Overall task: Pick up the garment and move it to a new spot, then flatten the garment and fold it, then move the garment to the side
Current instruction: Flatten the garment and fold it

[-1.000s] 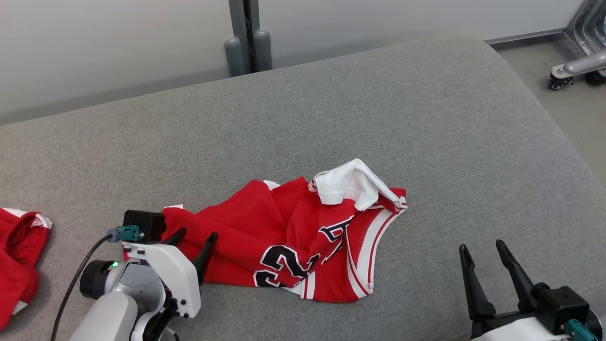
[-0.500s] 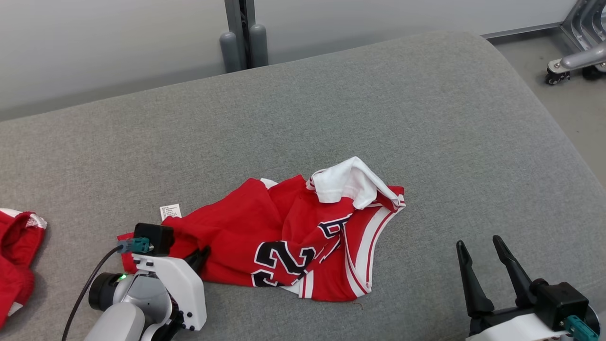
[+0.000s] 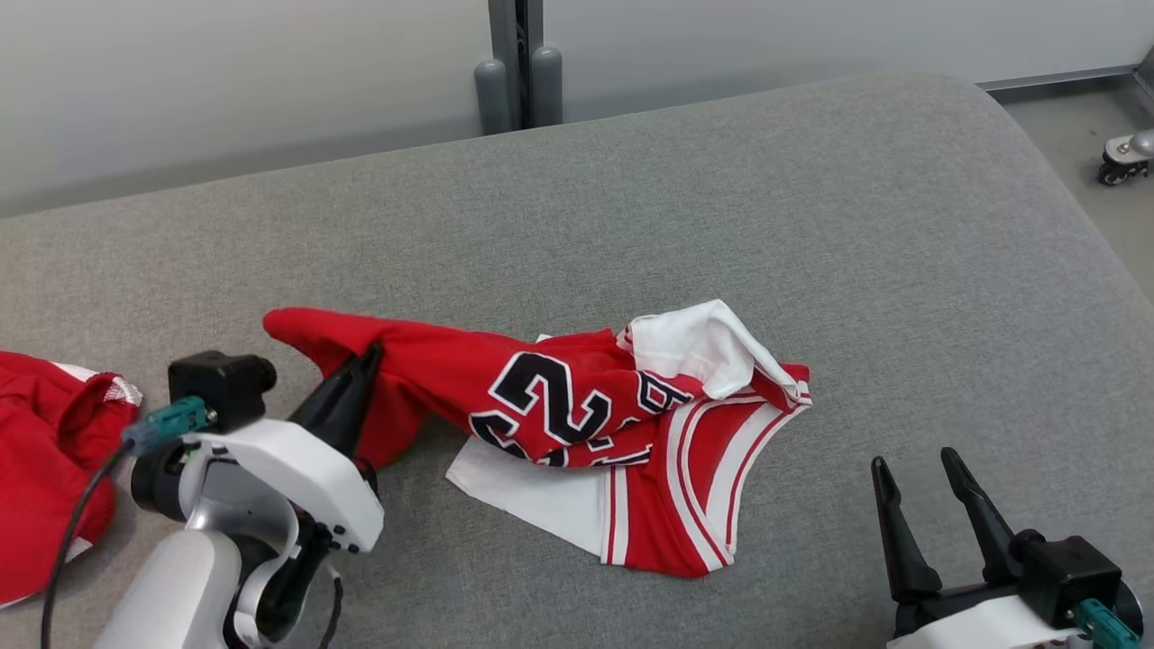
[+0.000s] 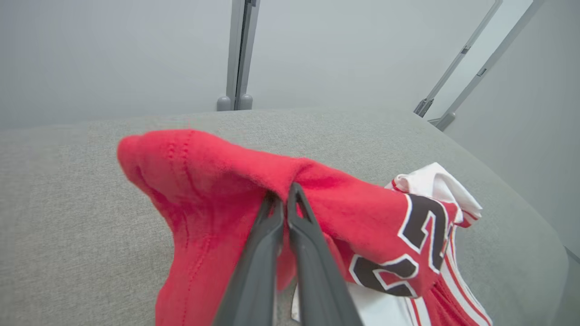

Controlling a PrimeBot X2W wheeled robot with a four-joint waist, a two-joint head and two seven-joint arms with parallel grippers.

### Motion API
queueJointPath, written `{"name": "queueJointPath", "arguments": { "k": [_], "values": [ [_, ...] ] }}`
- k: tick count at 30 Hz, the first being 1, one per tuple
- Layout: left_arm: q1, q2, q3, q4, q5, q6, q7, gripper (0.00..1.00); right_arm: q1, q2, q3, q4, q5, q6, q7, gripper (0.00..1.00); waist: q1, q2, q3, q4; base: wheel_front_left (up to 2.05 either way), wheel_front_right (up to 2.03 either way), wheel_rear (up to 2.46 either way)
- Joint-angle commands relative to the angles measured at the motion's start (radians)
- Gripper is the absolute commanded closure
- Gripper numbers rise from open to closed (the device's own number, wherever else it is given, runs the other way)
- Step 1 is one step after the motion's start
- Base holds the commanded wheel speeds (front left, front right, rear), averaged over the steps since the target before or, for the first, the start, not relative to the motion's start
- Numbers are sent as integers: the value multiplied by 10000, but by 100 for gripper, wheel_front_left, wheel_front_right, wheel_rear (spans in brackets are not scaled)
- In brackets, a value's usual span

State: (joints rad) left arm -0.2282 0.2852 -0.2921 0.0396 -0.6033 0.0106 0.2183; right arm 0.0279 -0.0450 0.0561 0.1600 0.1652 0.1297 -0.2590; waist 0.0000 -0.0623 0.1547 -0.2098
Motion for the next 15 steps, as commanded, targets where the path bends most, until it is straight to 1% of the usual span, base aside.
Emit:
{"name": "queueJointPath", "arguments": {
  "k": [1,4,8,11,15],
  "values": [
    [-245,19,71,-78,39,49,-50,100,-58,-61,16,2,-68,19,-55,0,0,0,32,4,0,0,0],
    [-602,-50,153,-71,32,164,-42,100,-192,-61,87,-5,-17,19,-55,0,0,0,142,-54,0,0,0],
    [-1301,-134,254,335,118,276,-122,100,-323,-63,243,-6,59,19,-55,0,0,0,373,-295,0,0,0],
    [-1886,-109,279,1019,163,244,-85,100,-412,-63,290,-21,121,19,-57,0,0,0,626,-582,0,0,0],
    [-2724,45,326,2464,162,188,218,100,-554,-63,365,-60,188,19,-55,0,0,0,958,-1093,0,0,0]
  ]
}}
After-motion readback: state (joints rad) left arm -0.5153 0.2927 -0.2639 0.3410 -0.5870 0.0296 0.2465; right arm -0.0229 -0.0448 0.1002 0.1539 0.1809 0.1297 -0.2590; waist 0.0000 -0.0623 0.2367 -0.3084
